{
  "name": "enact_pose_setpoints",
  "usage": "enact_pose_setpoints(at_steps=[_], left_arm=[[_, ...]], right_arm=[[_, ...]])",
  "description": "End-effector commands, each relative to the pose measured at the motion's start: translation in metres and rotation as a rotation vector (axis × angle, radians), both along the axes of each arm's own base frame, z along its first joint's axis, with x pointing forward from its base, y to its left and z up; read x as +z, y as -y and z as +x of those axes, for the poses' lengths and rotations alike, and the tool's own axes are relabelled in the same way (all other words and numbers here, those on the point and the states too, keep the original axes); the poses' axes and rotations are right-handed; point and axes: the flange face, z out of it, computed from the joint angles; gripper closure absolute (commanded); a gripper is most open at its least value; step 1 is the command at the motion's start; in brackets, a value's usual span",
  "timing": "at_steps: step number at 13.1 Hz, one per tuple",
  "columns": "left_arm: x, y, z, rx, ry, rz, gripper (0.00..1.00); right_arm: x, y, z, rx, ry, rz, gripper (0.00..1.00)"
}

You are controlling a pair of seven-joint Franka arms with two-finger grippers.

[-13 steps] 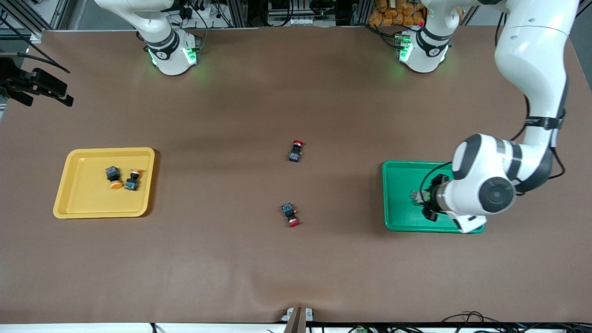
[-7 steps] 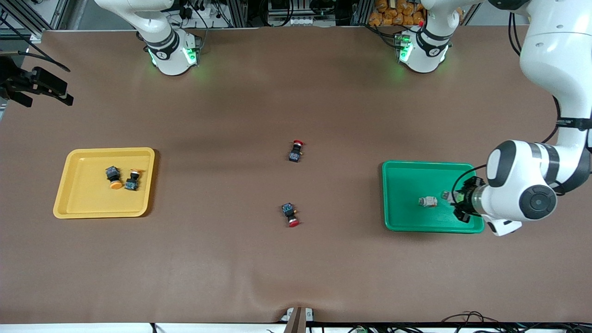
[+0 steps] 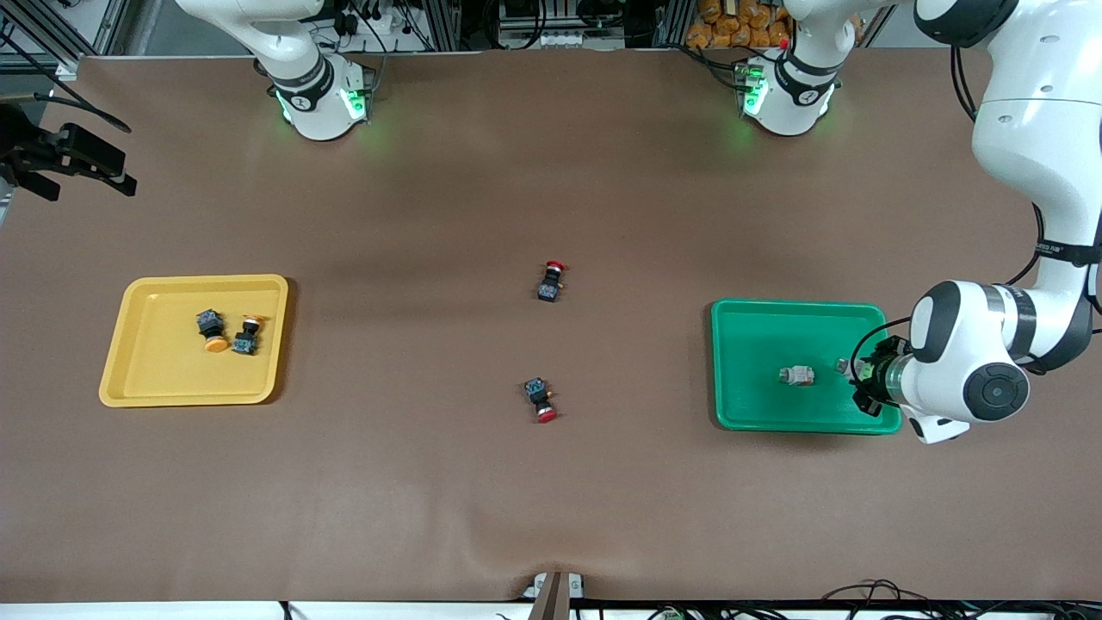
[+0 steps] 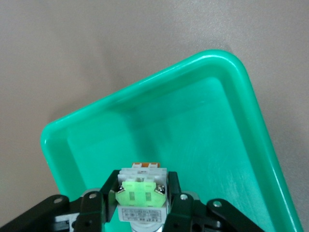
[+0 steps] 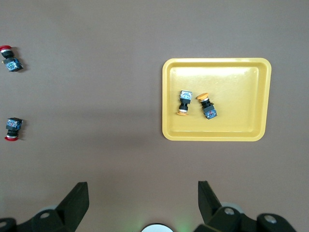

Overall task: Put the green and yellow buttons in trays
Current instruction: 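Carry the green-topped button into the green tray and open the left gripper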

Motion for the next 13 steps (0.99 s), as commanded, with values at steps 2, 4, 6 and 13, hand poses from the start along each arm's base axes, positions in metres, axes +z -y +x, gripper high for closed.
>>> enact_pose_setpoints(at_steps=[2,4,6,13], left_arm=[[0.013,-0.007,0.003,-0.041,0.02,0.012,0.01],[0.02,-0.006,0.005,-0.042,0.03,0.01,0.0],[0.034,0.003,0.006,-0.031,0.044,0.014,0.0],[0.185,0.029,-0.01,-0.055,0.162,0.094,0.0]], right_arm=[[0.001,-0.002,0.006,0.022,-0.008,-0.049,0.0],[0.001,-0.002,0.006,0.02,-0.008,-0.047,0.0],[0.001,-0.002,0.006,0.02,-0.008,-0.046,0.0],[0.002,-0.005,0.004,0.012,-0.011,-0.036,0.0]])
